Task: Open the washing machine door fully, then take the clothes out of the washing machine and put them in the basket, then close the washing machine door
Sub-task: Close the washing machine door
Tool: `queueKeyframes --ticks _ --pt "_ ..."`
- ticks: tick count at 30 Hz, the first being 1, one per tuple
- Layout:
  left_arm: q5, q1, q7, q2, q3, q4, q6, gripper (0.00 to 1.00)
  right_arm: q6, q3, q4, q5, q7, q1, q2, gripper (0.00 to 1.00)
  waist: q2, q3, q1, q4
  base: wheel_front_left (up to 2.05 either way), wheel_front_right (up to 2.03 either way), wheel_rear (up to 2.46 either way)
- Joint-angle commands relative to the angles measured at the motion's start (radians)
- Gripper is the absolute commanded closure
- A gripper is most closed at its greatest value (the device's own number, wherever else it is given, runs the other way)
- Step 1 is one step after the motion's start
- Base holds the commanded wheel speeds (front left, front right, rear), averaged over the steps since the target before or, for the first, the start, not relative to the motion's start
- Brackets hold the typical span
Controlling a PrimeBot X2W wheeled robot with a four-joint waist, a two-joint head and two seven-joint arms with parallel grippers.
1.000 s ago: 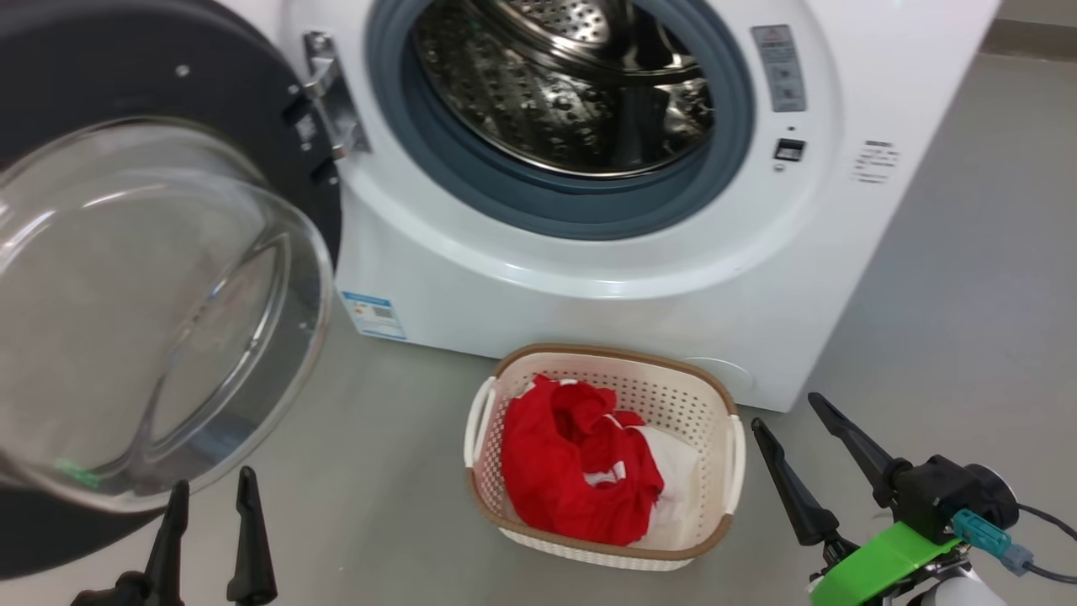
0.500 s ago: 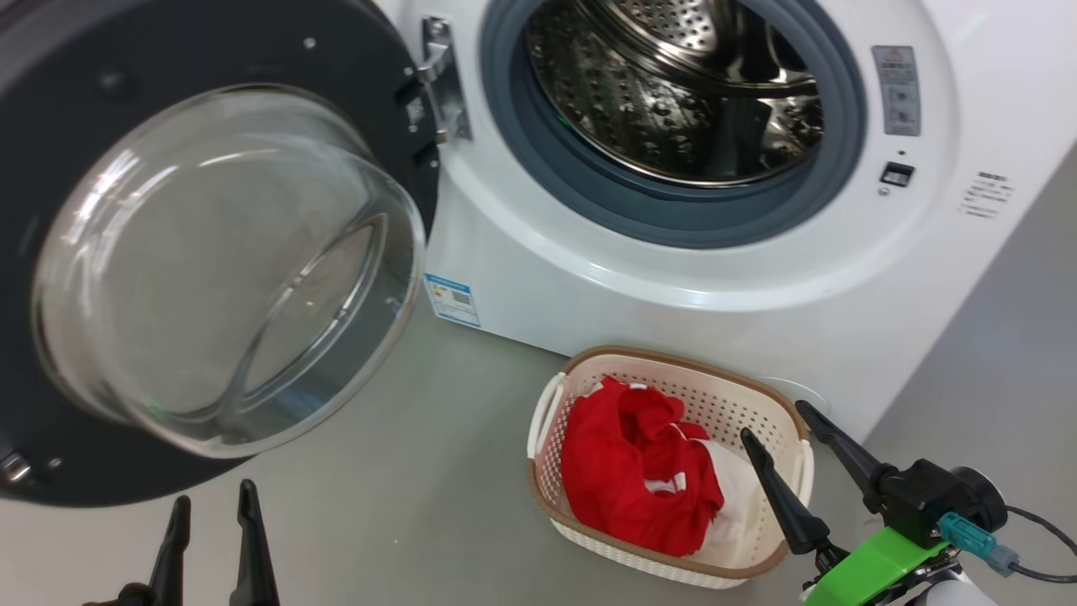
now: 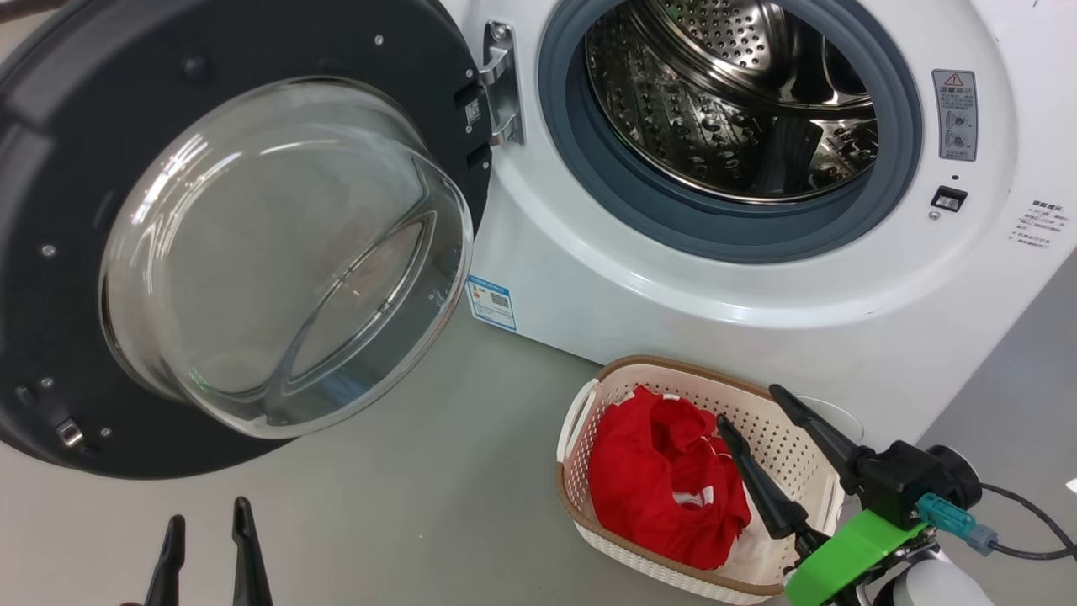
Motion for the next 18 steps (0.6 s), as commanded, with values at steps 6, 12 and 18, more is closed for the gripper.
queueKeyframes --ticks 6,12,18 --pt "-0.013 -0.002 -0.012 0.013 0.036 -0.042 0.014 0.00 0.002 0.034 -0.012 0.011 -0.005 -0.042 -0.008 0.00 0.0000 0.001 0.0000 0.002 0.00 0.00 0.00" --pt "-0.025 -0.019 -0.012 0.013 0.064 -0.085 0.002 1.00 0.002 0.034 -0.011 0.016 -0.005 -0.039 -0.008 0.00 0.0000 -0.003 0.0000 0.001 0.00 0.00 0.00" --pt "-0.023 -0.094 -0.012 0.025 0.174 -0.187 -0.058 1.00 0.002 0.007 -0.020 0.011 -0.005 -0.011 0.003 0.00 0.0000 -0.010 0.0000 0.000 0.00 0.00 0.00"
